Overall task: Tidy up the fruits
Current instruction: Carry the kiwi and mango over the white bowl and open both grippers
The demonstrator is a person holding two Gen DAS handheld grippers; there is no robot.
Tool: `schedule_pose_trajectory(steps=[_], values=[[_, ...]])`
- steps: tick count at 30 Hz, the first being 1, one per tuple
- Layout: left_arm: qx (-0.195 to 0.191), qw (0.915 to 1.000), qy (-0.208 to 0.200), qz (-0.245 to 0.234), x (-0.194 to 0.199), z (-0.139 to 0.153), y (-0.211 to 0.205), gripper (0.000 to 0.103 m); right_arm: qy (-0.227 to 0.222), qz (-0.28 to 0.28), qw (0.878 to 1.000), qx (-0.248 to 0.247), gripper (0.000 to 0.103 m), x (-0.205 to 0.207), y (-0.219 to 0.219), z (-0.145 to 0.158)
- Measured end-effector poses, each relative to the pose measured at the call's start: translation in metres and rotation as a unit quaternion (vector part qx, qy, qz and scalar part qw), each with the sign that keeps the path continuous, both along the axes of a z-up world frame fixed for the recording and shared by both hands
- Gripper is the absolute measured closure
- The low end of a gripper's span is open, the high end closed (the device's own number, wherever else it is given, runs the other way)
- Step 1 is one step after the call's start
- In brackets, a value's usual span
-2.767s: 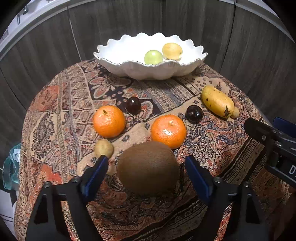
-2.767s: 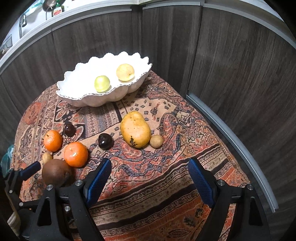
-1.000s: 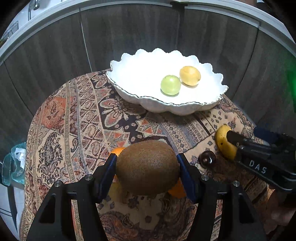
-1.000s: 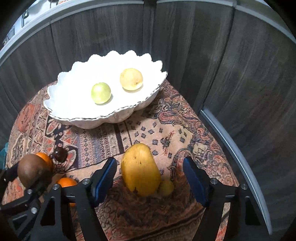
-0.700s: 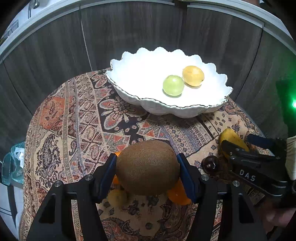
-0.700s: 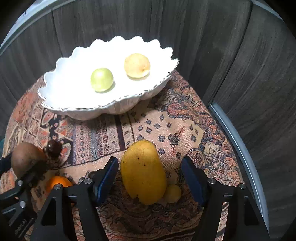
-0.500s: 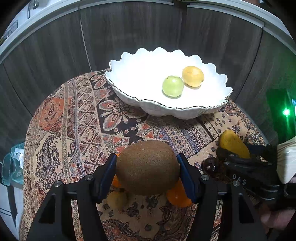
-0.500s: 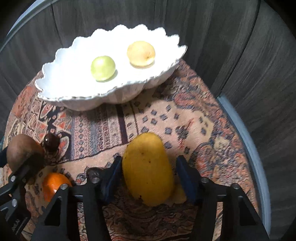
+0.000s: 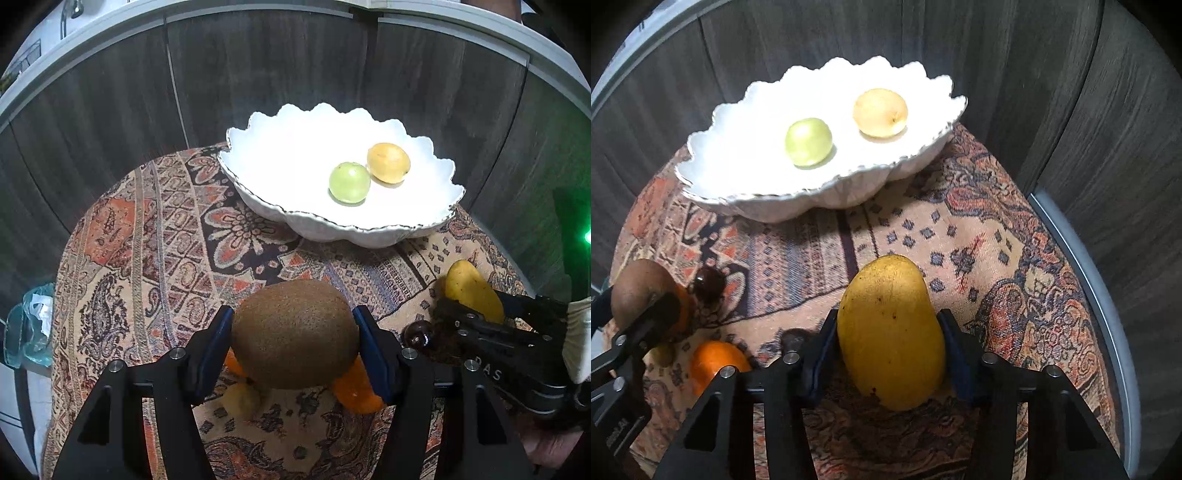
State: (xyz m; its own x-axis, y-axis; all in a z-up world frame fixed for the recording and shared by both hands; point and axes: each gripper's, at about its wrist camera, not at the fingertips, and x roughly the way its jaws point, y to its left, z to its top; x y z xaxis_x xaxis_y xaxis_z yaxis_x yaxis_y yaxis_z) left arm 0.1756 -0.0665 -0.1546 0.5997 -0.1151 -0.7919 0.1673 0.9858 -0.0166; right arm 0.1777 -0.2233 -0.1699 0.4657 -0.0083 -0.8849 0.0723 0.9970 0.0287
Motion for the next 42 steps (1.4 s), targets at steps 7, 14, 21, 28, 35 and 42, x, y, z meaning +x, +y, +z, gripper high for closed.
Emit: schedule_pose_trajectory(steps=[7,14,21,28,35,42], values=[[-0.004,0.9998,-0.017,-0.001,-0.001,0.018,0.002,0.039,-0.026,0.003,1.0,0.009,0.051,-0.004,0.001,0.032],[-0.007,0.999,-0.044,-0.006,0.01,0.044,0.002,0.039,-0.067,0.005,0.998,0.004,0.051,0.002,0.005,0.071],[-0.012,0.9968,-0.079,-0.003,0.036,0.073,0.004,0.039,-0.088,-0.005,0.996,0.004,0.051,0.023,0.007,0.091],[-0.007,0.9946,-0.103,-0.011,0.068,0.088,0.004,0.039,-0.104,-0.017,0.994,0.01,0.051,0.043,0.011,0.097],[-0.002,0.9943,-0.106,-0.012,0.104,0.084,0.001,0.039,-0.108,-0.03,0.994,0.001,0.051,0.071,0.009,0.096],[0.001,0.9959,-0.09,-0.012,0.138,0.064,-0.002,0.039,-0.096,-0.036,0.995,-0.007,0.051,0.093,0.008,0.08]])
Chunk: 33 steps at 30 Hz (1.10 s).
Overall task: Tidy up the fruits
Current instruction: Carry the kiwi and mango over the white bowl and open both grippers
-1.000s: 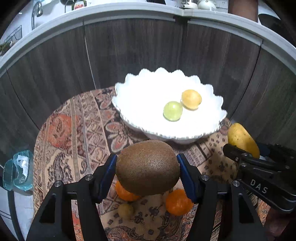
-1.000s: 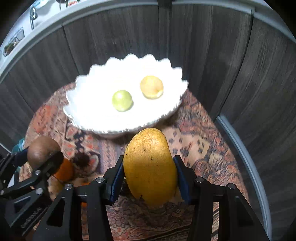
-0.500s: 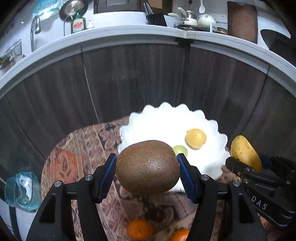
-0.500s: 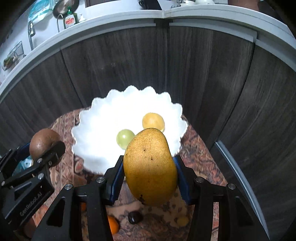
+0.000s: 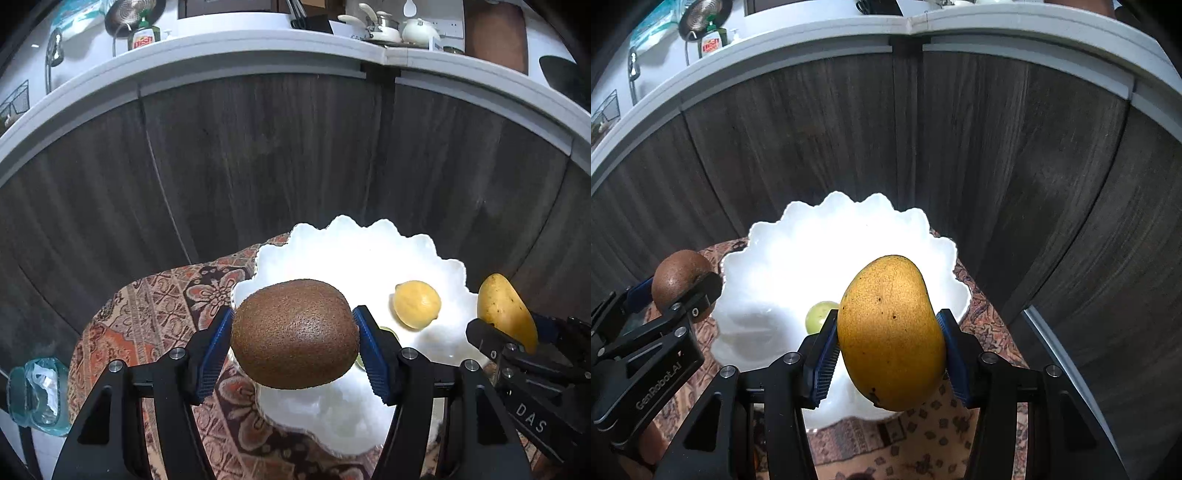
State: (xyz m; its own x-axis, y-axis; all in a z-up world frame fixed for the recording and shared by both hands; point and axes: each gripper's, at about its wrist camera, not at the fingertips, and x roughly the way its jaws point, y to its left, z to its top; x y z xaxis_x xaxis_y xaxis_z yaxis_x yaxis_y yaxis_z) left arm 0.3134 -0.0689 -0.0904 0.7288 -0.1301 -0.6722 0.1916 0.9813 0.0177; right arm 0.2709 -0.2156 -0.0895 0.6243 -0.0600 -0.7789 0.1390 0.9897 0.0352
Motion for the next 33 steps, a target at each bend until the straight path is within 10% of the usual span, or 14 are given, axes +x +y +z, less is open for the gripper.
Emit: schedule_pose_trajectory(steps=[21,26,33], values=[[0.013,0.9977,0.067,-0.002,0.03,-0.052,-0.001,0.037,0.057,0.001,0.998,0.012,0.05,0.029,-0.001,-0.054],[0.027,0.9989,0.034,0.017,0.023,-0.035,0.001,0.017,0.036,-0.016,0.999,-0.015,0.026,0.023,-0.003,-0.043],[0.033,0.9989,0.007,0.032,0.012,-0.01,0.007,0.007,0.022,-0.03,0.999,-0.015,0.022,0.012,-0.005,-0.025]])
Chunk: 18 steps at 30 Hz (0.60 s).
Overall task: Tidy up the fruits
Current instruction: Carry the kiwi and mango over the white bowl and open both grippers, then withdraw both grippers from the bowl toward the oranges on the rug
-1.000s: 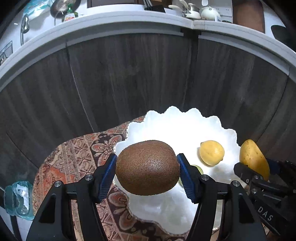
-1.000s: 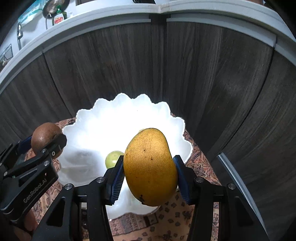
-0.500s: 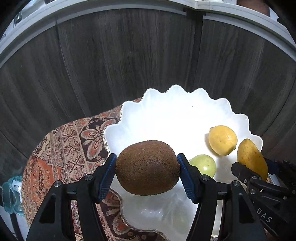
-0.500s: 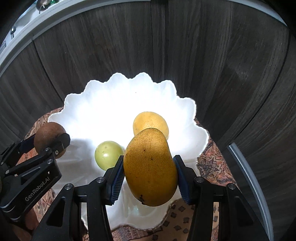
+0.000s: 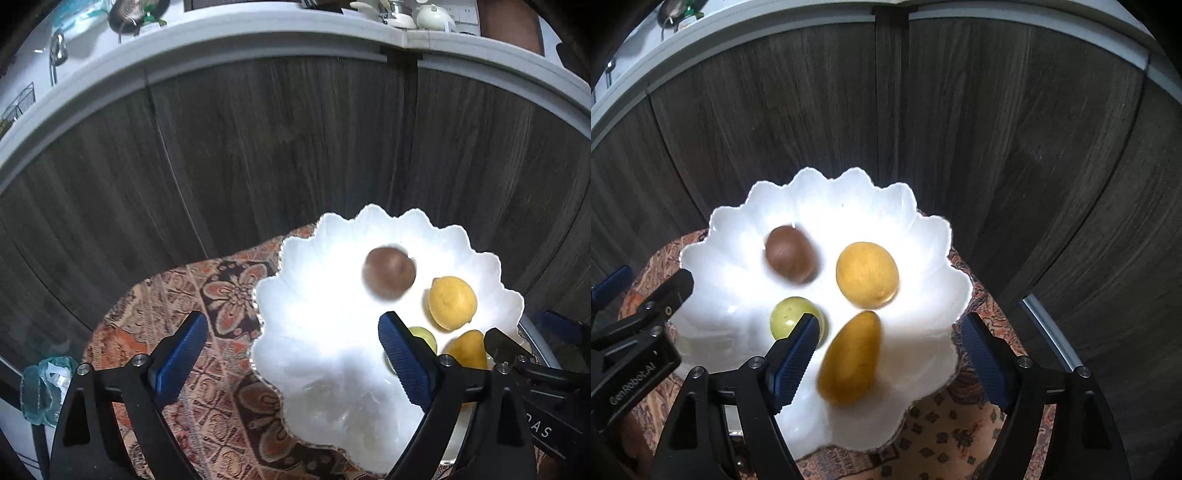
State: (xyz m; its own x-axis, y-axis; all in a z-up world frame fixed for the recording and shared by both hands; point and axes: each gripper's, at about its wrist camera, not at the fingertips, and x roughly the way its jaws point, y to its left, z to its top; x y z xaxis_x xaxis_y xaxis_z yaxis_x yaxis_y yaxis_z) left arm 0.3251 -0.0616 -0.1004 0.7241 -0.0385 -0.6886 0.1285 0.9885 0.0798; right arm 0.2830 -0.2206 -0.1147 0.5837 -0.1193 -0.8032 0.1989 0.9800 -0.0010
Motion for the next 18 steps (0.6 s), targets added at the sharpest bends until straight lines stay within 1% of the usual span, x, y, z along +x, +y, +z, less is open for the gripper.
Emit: schedule_pose_trajectory(steps=[7,14,18], values=[[0.003,1.0,-0.008,0.0,-0.022,0.019,0.005,0.007,-0.021,0.001,1.0,-0.004,0.022,-0.017,0.004,0.023],[-0.006,0.9998,-0.02,-0.006,-0.055,0.041,0.007,0.007,-0.045,0.001,0.999,-0.007,0.021,-0.047,0.005,0.05],[-0.008,0.9997,-0.021,-0.008,-0.072,0.048,0.007,0.007,-0.053,0.003,0.999,-0.009,0.021,-0.066,0.006,0.061]])
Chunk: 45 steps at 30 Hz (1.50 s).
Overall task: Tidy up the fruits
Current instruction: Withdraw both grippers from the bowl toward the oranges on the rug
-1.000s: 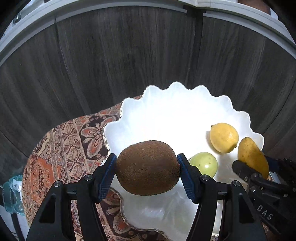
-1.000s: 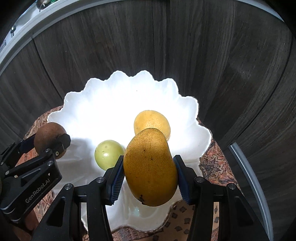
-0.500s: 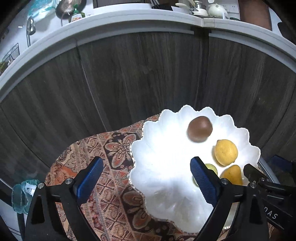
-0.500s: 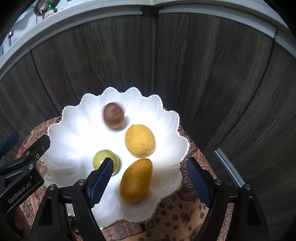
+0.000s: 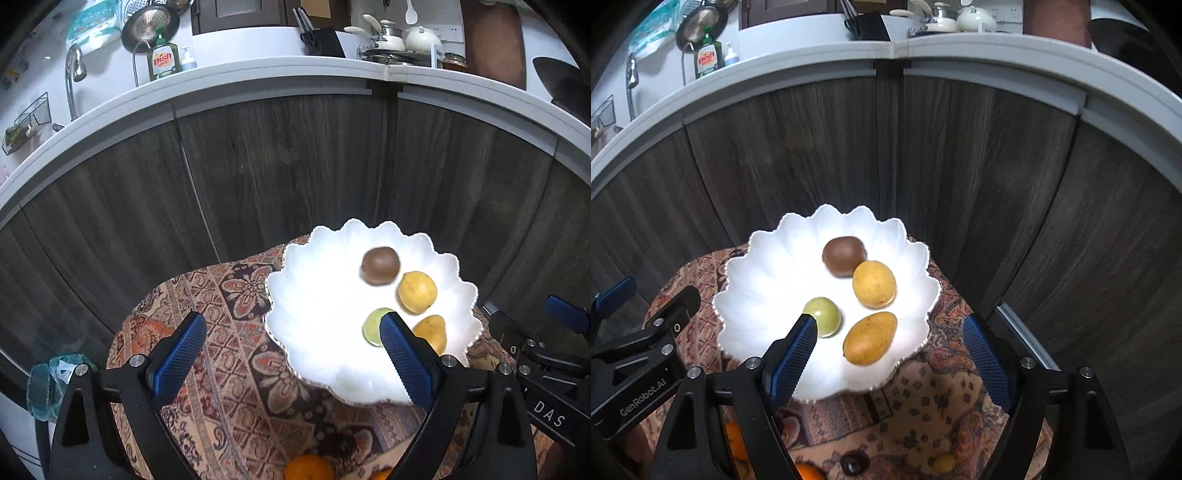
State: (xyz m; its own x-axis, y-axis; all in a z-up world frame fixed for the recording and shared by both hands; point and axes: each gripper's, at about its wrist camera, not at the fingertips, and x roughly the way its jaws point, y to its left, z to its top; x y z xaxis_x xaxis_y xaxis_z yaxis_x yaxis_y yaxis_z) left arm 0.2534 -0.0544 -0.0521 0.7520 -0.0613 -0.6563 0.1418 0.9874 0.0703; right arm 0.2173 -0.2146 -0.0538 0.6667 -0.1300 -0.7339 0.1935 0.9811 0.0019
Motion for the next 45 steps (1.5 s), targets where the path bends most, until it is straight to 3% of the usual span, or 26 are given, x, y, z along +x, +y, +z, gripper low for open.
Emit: schedule_pose_trajectory(steps=[17,45], values=[[0.004,1.0,0.002,-0.006,-0.052,0.005,0.011,0.007,-0.005,0.015,1.0,0.0,0.021,-0.048,0.009,0.012],[0.017,0.999,0.038,-0.016,-0.075,-0.043,0.021,0.008,0.037,0.026,0.999,-0.004,0.021,-0.069,0.024,-0.027]])
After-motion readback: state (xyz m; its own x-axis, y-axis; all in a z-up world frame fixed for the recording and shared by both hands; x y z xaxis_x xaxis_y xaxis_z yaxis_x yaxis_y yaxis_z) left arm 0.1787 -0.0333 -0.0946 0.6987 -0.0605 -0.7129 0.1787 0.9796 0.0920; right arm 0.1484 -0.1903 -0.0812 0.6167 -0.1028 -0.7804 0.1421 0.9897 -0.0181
